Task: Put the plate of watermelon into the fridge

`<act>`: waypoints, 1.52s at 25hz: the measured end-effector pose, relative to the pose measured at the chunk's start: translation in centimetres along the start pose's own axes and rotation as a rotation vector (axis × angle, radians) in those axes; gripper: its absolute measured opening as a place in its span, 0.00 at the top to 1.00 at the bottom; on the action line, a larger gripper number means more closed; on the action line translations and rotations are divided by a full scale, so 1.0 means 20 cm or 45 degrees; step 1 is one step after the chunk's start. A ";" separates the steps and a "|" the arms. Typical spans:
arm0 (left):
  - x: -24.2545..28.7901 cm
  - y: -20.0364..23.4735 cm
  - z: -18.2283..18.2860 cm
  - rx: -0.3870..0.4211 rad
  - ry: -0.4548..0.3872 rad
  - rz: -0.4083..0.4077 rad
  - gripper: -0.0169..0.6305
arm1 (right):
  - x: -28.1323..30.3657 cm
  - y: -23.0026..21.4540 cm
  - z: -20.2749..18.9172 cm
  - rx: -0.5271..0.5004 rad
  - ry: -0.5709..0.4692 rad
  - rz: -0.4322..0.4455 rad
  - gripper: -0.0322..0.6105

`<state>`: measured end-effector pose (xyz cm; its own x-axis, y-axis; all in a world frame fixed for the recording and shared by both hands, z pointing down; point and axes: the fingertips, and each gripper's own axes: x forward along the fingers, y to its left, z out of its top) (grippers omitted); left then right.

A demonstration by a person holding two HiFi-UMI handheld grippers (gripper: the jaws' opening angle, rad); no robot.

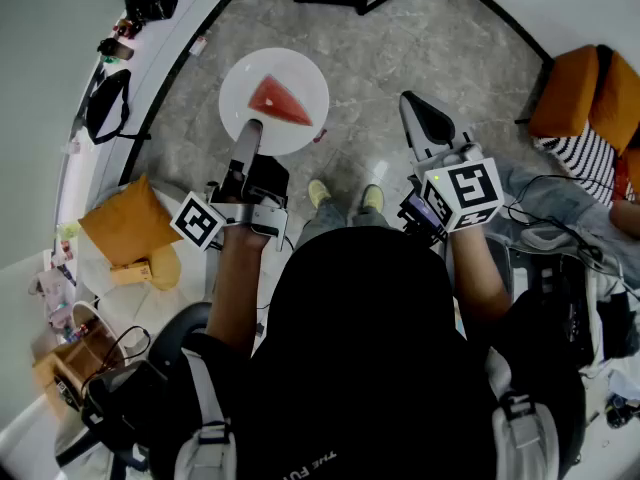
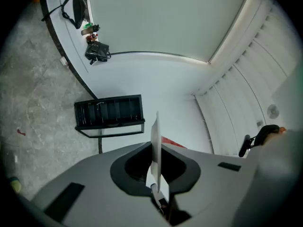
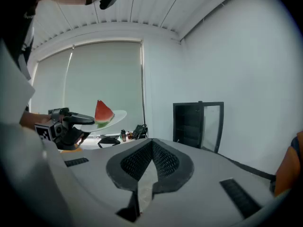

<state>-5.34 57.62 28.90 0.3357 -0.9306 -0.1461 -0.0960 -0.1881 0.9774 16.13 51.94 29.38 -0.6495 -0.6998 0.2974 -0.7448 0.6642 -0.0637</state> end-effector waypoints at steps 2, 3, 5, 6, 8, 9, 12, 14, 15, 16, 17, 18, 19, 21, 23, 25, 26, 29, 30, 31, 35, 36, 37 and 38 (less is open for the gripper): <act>0.00 0.00 0.01 0.001 0.001 0.000 0.93 | 0.01 0.01 0.00 -0.013 -0.008 0.003 0.94; 0.00 0.01 0.01 0.002 0.003 -0.002 0.93 | 0.01 0.01 0.00 -0.024 -0.014 0.007 0.94; 0.00 0.01 0.00 0.002 0.007 -0.006 0.93 | 0.01 0.04 0.00 -0.053 -0.023 0.016 0.94; 0.00 0.01 0.00 0.001 0.009 -0.009 0.93 | 0.01 0.04 0.00 -0.066 -0.023 0.015 0.94; 0.00 0.00 0.00 -0.001 0.015 -0.014 0.93 | 0.02 0.06 0.00 -0.058 -0.022 0.009 0.94; 0.00 0.00 0.02 -0.005 0.018 -0.018 0.93 | 0.04 0.06 0.01 -0.039 -0.023 0.006 0.94; -0.01 0.00 0.11 -0.022 0.017 -0.021 0.93 | 0.10 0.10 0.04 0.020 -0.030 -0.011 0.94; -0.03 0.00 0.18 -0.029 0.014 -0.023 0.93 | 0.15 0.14 0.06 0.041 -0.031 -0.016 0.94; -0.03 0.00 0.21 -0.029 0.013 -0.025 0.93 | 0.17 0.16 0.07 0.045 -0.031 -0.014 0.94; -0.03 0.01 0.23 -0.029 0.013 -0.025 0.93 | 0.19 0.17 0.07 0.045 -0.032 -0.015 0.94; -0.03 0.02 0.25 -0.029 0.015 -0.025 0.93 | 0.20 0.17 0.08 0.045 -0.033 -0.022 0.94; -0.03 0.02 0.26 -0.031 0.017 -0.026 0.93 | 0.22 0.18 0.08 0.046 -0.035 -0.031 0.94; -0.02 0.03 0.27 -0.035 0.020 -0.028 0.93 | 0.23 0.18 0.09 0.046 -0.038 -0.037 0.94; -0.02 0.04 0.30 -0.041 0.027 -0.036 0.93 | 0.26 0.19 0.10 0.044 -0.048 -0.043 0.94; -0.02 0.05 0.33 -0.042 0.032 -0.041 0.93 | 0.28 0.21 0.10 0.037 -0.053 -0.045 0.94; -0.02 0.05 0.35 -0.047 0.036 -0.040 0.93 | 0.29 0.23 0.10 0.035 -0.046 -0.062 0.94; -0.02 0.05 0.35 -0.051 0.037 -0.038 0.93 | 0.29 0.23 0.11 0.034 -0.042 -0.070 0.94; 0.01 0.06 0.37 -0.062 0.045 -0.037 0.93 | 0.31 0.21 0.13 0.040 -0.042 -0.083 0.94; 0.03 0.06 0.37 -0.064 0.049 -0.037 0.93 | 0.33 0.20 0.13 0.043 -0.043 -0.089 0.94; 0.04 0.06 0.37 -0.066 0.052 -0.036 0.93 | 0.34 0.18 0.13 0.047 -0.042 -0.094 0.94; 0.10 0.09 0.37 -0.074 0.060 -0.020 0.93 | 0.38 0.12 0.13 0.062 -0.035 -0.098 0.94; 0.13 0.09 0.38 -0.069 0.061 -0.022 0.93 | 0.41 0.10 0.14 0.064 -0.034 -0.095 0.94; 0.17 0.09 0.39 -0.065 0.061 -0.025 0.93 | 0.44 0.07 0.15 0.064 -0.033 -0.092 0.94; 0.23 0.09 0.42 -0.065 0.058 -0.026 0.93 | 0.49 0.04 0.17 0.064 -0.029 -0.090 0.94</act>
<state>-11.89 50.40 28.74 0.3795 -0.9113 -0.1598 -0.0411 -0.1892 0.9811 8.70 44.64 28.96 -0.5981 -0.7507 0.2807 -0.7952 0.5994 -0.0914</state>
